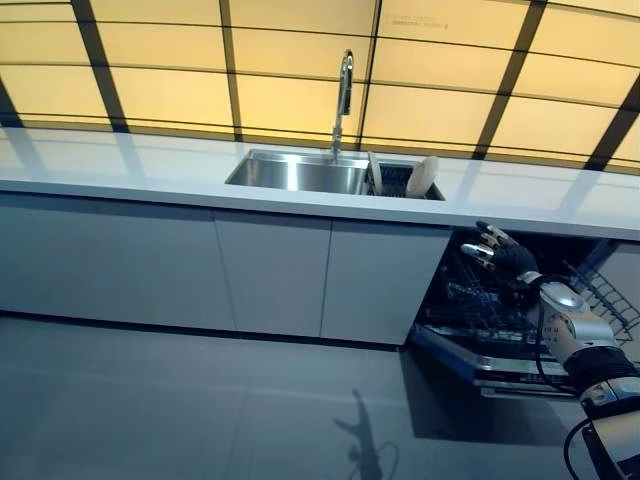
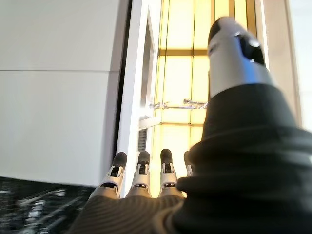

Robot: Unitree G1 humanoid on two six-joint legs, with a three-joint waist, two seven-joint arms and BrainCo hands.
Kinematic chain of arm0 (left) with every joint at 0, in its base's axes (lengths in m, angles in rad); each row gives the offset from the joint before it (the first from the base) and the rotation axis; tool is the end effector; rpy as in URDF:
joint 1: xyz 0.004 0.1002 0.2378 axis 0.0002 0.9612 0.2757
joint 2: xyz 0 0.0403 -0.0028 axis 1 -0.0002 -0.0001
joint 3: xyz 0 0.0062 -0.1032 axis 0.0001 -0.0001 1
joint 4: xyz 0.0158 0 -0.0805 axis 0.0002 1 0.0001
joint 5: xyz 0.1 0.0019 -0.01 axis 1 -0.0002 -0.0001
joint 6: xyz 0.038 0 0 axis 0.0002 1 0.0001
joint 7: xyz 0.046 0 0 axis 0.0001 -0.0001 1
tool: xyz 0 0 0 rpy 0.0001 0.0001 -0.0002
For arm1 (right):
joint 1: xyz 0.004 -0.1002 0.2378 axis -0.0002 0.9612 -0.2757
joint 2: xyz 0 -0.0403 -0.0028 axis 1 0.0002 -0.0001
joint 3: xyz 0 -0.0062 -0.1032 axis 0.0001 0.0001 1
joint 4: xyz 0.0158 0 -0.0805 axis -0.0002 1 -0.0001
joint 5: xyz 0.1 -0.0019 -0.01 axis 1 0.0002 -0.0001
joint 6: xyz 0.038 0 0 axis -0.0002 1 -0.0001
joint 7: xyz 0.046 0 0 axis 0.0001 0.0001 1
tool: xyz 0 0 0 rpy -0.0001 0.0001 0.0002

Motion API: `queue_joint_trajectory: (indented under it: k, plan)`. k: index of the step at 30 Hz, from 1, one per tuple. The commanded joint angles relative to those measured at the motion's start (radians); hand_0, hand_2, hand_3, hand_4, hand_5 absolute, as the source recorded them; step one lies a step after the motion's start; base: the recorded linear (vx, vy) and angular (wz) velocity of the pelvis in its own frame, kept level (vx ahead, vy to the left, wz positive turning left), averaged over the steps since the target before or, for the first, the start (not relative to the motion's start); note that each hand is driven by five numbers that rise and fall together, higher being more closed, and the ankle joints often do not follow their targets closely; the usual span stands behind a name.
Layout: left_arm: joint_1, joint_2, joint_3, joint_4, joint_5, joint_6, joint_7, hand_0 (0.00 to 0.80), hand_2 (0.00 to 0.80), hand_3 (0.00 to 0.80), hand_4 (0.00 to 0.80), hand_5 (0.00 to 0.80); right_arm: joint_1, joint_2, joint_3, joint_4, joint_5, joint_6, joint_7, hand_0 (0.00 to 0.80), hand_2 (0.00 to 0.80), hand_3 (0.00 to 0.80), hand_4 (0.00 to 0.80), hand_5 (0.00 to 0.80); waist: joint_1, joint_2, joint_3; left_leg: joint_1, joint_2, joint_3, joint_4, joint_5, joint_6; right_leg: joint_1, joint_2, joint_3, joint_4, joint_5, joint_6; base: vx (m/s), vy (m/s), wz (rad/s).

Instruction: Take plates into dishwasher

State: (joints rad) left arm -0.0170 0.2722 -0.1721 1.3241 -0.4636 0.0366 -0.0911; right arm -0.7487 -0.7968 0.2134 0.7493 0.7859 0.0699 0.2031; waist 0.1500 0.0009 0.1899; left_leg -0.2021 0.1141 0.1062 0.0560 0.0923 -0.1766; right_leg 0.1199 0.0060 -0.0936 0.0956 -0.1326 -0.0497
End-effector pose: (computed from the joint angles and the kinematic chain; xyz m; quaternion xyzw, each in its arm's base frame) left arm 0.0595 0.2373 -0.1159 -0.0526 0.6021 0.1188 0.7878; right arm 0.3113 -0.3026 0.1639 -0.0031 0.0092 0.0030 0.9999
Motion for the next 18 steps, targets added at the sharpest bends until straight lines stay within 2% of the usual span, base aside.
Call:
queue_joint_trajectory:
  k: [1,3,5,6,7,9,11,15,17,18]
  plan:
    - [-0.001,0.027,-0.039,-0.017,-0.024,0.001,0.014,0.000,0.000,0.000,0.000,0.000,-0.106,-0.052,0.023,0.047,0.027,-0.044,0.034,0.000,0.000,0.000,0.000,0.000,0.034,-0.064,-0.013,-0.069,-0.074,-0.019,-0.069,0.191,0.096,0.175,-0.025,0.081,-0.043,0.040,0.054,0.236,0.131,-0.13]
    - [-0.023,0.031,-0.039,-0.009,-0.024,0.006,0.017,0.000,0.000,0.000,0.000,0.000,-0.096,-0.041,0.011,0.078,0.055,-0.049,0.065,0.000,0.000,0.000,0.000,0.000,0.022,-0.068,-0.025,-0.074,-0.072,0.018,0.017,0.140,0.119,0.179,-0.050,0.069,-0.019,0.012,0.062,0.268,0.115,-0.25]
    - [-0.036,0.033,-0.041,-0.007,-0.024,-0.002,0.019,0.000,0.000,0.000,0.000,0.000,-0.070,-0.030,-0.008,0.082,0.019,-0.055,0.059,0.000,0.000,0.000,0.000,0.000,0.020,-0.072,-0.031,-0.090,-0.066,0.011,0.074,0.126,0.118,0.178,-0.061,0.059,-0.008,0.007,0.064,0.252,0.018,-0.40]
    - [-0.044,0.035,-0.041,-0.014,0.002,-0.001,0.022,0.000,0.000,0.000,0.000,0.000,-0.042,-0.022,-0.023,0.081,0.011,-0.071,0.053,0.000,0.000,0.000,0.000,0.000,0.020,-0.079,-0.037,-0.083,-0.051,0.023,0.107,0.084,0.127,0.170,-0.087,0.022,0.002,0.012,0.076,0.257,-0.036,-0.44]
    - [-0.047,0.042,-0.044,-0.012,0.018,-0.009,0.025,0.000,0.000,0.000,0.000,0.000,-0.033,-0.019,-0.033,0.075,0.017,-0.078,0.047,0.000,0.000,0.000,0.000,0.000,0.023,-0.087,-0.038,-0.083,-0.048,0.020,0.122,0.069,0.129,0.168,-0.098,0.005,0.001,0.016,0.081,0.231,-0.037,-0.44]
    - [-0.052,0.055,-0.043,-0.007,0.036,-0.018,0.020,0.000,0.000,0.000,0.000,0.000,-0.027,-0.021,-0.045,0.067,0.026,-0.088,0.048,0.000,0.000,0.000,0.000,0.000,0.027,-0.095,-0.040,-0.101,-0.044,0.019,0.143,0.063,0.124,0.169,-0.104,-0.006,-0.010,0.020,0.084,0.091,-0.047,-0.08]
    - [-0.073,0.067,-0.048,-0.001,0.052,-0.025,0.008,0.000,0.000,0.000,0.000,0.000,-0.045,-0.026,-0.052,0.055,0.019,-0.106,0.032,0.000,0.000,0.000,0.000,0.000,0.032,-0.097,-0.035,-0.144,-0.030,0.016,0.173,0.076,0.105,0.164,-0.111,-0.008,-0.039,0.028,0.090,0.064,-0.043,-0.13]
    - [-0.085,0.071,-0.044,0.001,0.051,-0.013,-0.003,0.000,0.000,0.000,0.000,0.000,-0.075,-0.031,-0.046,0.014,0.043,-0.086,-0.026,0.000,0.000,0.000,0.000,0.000,0.032,-0.107,-0.048,-0.138,-0.037,0.011,0.179,0.040,0.111,0.179,-0.139,-0.009,-0.069,0.038,0.122,0.123,0.046,0.00]
    - [-0.082,0.073,-0.042,0.001,0.068,-0.002,-0.016,0.000,0.000,0.000,0.000,0.000,-0.074,-0.035,-0.056,0.015,0.054,-0.072,-0.047,0.000,0.000,0.000,0.000,0.000,0.030,-0.112,-0.066,-0.125,-0.053,0.015,0.170,0.021,0.131,0.189,-0.154,-0.007,-0.040,0.030,0.139,0.203,0.122,-0.07]
    - [-0.079,0.075,-0.047,0.003,0.085,0.002,-0.024,0.000,0.000,0.000,0.000,0.000,-0.062,-0.034,-0.068,0.018,0.056,-0.070,-0.052,0.000,0.000,0.000,0.000,0.000,0.028,-0.119,-0.081,-0.108,-0.074,0.019,0.150,0.010,0.153,0.183,-0.179,-0.008,0.024,0.075,0.162,0.146,0.095,-0.06]
